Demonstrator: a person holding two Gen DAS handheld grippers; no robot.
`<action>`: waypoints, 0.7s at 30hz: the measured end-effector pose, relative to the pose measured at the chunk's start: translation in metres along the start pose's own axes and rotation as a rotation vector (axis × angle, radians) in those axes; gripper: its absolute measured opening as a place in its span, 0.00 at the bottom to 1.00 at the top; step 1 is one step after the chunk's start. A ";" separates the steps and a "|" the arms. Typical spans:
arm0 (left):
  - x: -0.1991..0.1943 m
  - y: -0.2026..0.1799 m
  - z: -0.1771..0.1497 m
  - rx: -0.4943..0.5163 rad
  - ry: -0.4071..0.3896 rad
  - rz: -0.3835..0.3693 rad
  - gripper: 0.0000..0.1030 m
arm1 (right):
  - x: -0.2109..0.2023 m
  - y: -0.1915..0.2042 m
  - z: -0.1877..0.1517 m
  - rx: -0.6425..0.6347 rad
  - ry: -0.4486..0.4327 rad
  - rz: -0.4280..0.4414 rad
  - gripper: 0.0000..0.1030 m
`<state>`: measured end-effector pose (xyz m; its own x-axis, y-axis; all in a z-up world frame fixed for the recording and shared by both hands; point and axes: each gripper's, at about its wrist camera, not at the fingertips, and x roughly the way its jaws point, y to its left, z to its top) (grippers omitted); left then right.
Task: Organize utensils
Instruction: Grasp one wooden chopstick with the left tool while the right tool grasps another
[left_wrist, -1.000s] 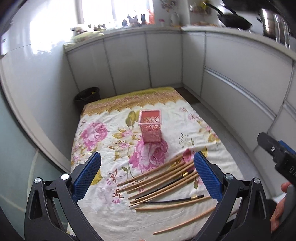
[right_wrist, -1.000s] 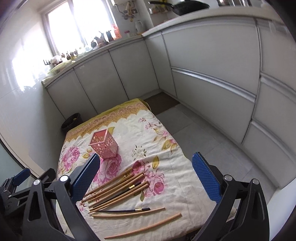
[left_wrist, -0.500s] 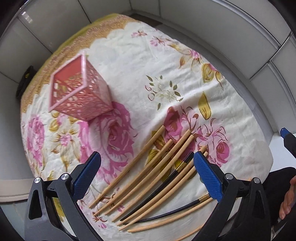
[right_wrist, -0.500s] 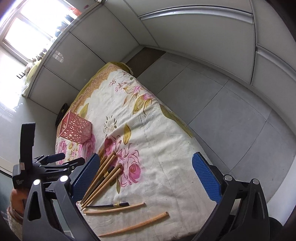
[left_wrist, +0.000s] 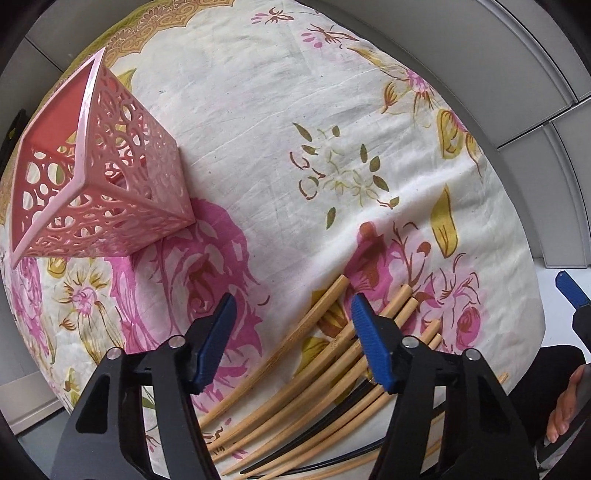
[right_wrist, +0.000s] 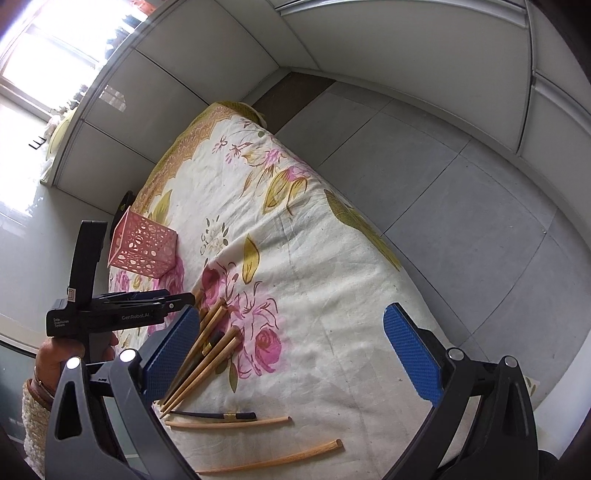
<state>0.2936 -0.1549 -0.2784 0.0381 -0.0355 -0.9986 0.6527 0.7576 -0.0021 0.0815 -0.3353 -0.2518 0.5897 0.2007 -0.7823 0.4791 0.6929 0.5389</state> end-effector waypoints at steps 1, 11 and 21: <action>0.002 0.001 0.001 0.003 0.002 -0.002 0.56 | 0.001 0.001 0.000 -0.002 0.003 -0.002 0.95; 0.018 0.003 -0.014 0.093 0.007 -0.001 0.35 | 0.006 0.010 -0.004 -0.013 0.015 -0.013 0.95; 0.009 0.002 -0.045 0.101 -0.082 -0.019 0.11 | 0.003 0.008 -0.013 0.034 0.063 -0.033 0.95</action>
<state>0.2618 -0.1243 -0.2898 0.0839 -0.1056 -0.9909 0.7268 0.6867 -0.0117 0.0787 -0.3202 -0.2535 0.5314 0.2226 -0.8173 0.5199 0.6761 0.5222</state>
